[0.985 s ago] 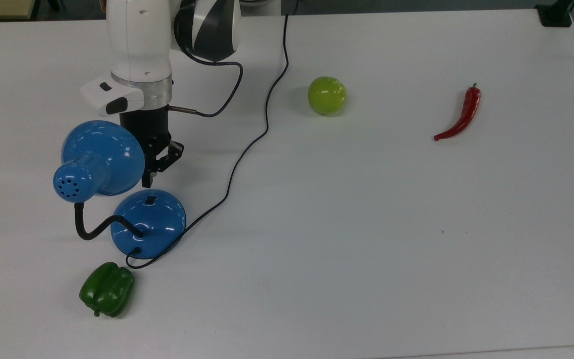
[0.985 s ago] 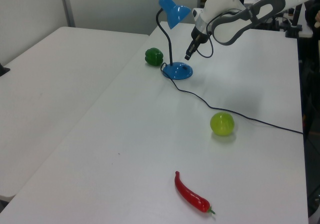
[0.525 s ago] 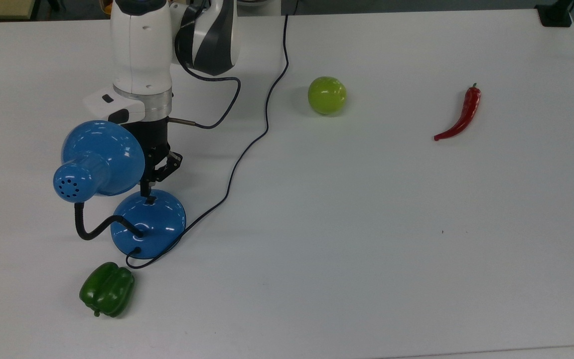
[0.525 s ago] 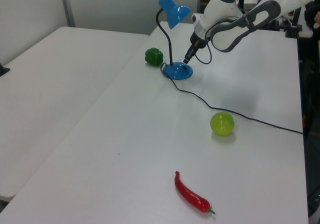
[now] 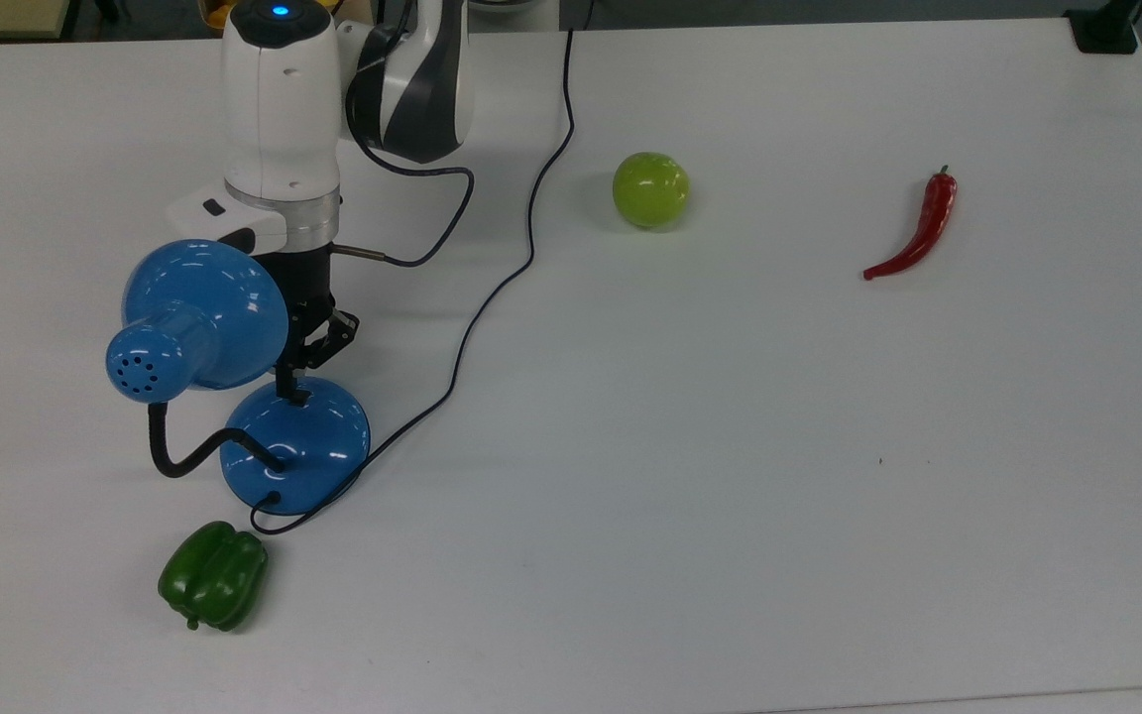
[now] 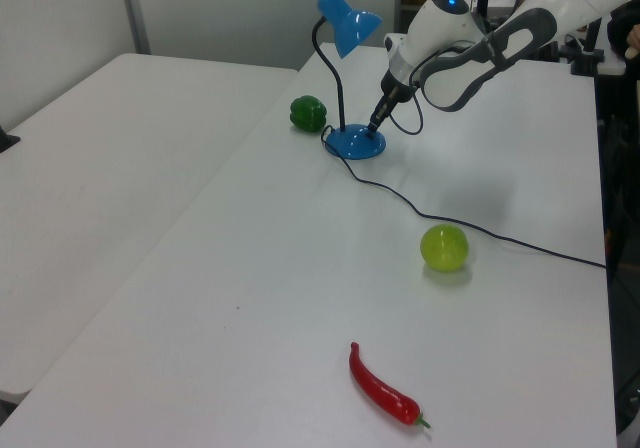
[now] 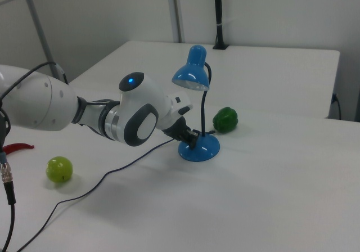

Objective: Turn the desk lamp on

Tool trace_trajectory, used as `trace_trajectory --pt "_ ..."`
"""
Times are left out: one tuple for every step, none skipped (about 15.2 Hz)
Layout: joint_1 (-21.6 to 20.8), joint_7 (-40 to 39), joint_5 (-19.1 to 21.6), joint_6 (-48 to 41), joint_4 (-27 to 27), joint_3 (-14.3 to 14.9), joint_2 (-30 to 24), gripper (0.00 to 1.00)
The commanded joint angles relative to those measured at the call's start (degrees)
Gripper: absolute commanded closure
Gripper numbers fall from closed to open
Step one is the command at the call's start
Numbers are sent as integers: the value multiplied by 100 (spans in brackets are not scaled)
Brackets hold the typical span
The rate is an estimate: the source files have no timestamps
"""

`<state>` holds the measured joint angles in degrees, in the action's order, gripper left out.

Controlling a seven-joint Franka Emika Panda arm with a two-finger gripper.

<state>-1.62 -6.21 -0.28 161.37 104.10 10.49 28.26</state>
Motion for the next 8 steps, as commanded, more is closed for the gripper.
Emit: trace_trajectory --pt "-31 -56 19 219 5 41 48 100" --pt "-31 -65 19 297 5 41 48 100" --pt "-31 -65 28 316 5 41 56 100" --pt "-31 -65 19 325 5 41 56 100" --pt "-31 -91 19 316 5 41 65 100" --pt "-31 -100 19 325 5 41 109 100" --pt "-31 -100 10 325 5 41 127 100" --pt "-31 -100 -7 325 5 41 127 100"
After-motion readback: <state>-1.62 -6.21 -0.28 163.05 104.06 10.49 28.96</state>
